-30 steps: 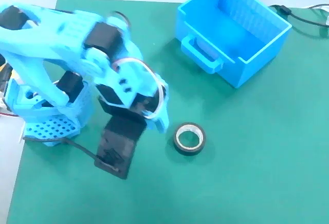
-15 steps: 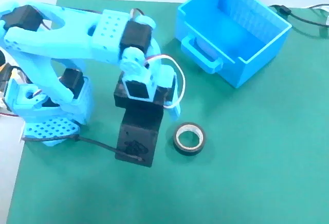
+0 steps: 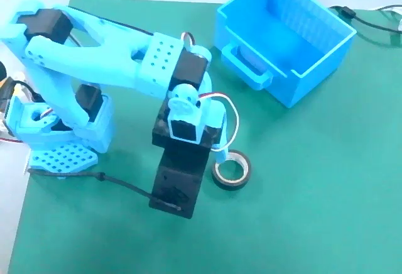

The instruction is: Put the tape in the box

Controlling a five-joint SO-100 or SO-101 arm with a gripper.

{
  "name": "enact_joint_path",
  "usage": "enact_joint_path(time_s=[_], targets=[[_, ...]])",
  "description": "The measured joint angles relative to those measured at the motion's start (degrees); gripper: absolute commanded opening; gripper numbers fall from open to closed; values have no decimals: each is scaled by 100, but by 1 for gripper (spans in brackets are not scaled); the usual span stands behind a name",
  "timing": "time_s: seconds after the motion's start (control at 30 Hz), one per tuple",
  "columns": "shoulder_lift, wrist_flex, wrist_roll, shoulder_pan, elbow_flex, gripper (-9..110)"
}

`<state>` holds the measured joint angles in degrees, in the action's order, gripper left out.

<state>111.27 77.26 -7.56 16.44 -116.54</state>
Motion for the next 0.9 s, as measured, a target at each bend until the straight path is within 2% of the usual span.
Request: enact_joint_path(time_s=[0.23,0.57,0.9], targets=[[-26,-519,0,-35,-132,25],[-132,-1529,26,-316,-1222,25],[-703,-2048,26,-325,-1257,25]])
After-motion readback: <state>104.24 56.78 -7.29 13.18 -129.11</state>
